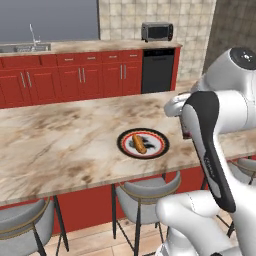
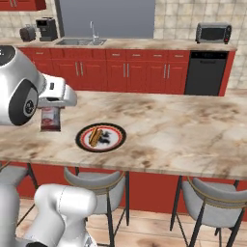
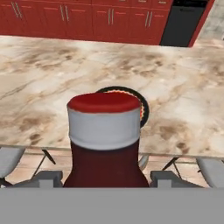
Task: Move the hot dog bun to the plate on the dining table and place the condiment next to that plate. Then navigate to the fridge and take the sausage and place it on the plate as well.
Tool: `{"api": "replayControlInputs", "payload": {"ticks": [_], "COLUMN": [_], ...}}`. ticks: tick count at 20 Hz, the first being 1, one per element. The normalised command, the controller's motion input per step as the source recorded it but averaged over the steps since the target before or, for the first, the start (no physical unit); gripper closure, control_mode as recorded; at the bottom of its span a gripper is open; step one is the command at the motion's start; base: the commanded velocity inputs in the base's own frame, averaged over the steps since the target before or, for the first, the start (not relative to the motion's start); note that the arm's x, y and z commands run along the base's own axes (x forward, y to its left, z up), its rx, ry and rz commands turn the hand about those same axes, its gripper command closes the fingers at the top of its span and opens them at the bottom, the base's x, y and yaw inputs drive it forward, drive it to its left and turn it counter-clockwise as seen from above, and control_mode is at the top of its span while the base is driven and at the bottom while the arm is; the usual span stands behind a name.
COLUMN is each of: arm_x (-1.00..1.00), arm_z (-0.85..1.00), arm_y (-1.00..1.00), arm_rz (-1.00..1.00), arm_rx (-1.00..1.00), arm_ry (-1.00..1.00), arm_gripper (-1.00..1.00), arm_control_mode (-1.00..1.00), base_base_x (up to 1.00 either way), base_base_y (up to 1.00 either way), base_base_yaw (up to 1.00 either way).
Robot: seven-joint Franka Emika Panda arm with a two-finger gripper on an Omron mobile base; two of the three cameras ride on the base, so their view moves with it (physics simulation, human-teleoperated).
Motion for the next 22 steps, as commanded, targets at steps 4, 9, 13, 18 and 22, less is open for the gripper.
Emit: {"api": "replayControlInputs", "payload": {"ticks": [4,9,13,18,22], "arm_x": [0.52,0.58,0.90,0.79,0.81], "arm_z": [-0.25,-0.38,-0.59,-0.79,-0.63], "arm_y": [-1.00,-1.00,-0.93,-0.34,-0.03], "arm_rz": [0.08,0.11,0.25,0.24,0.21], "arm_rx": [0.13,0.17,0.09,0.01,0.02], "arm_ry": [0.00,0.00,-0.07,-0.25,-0.31], "arm_gripper": [1.00,1.00,1.00,1.00,1.00], "arm_control_mode": [-1.00,-1.00,-1.00,-1.00,-1.00], "base_base_x": [0.00,0.00,0.00,0.00,0.00], "base_base_y": [0.00,0.00,0.00,0.00,0.00], "base_base_yaw": [0.00,0.00,0.00,0.00,0.00]}}
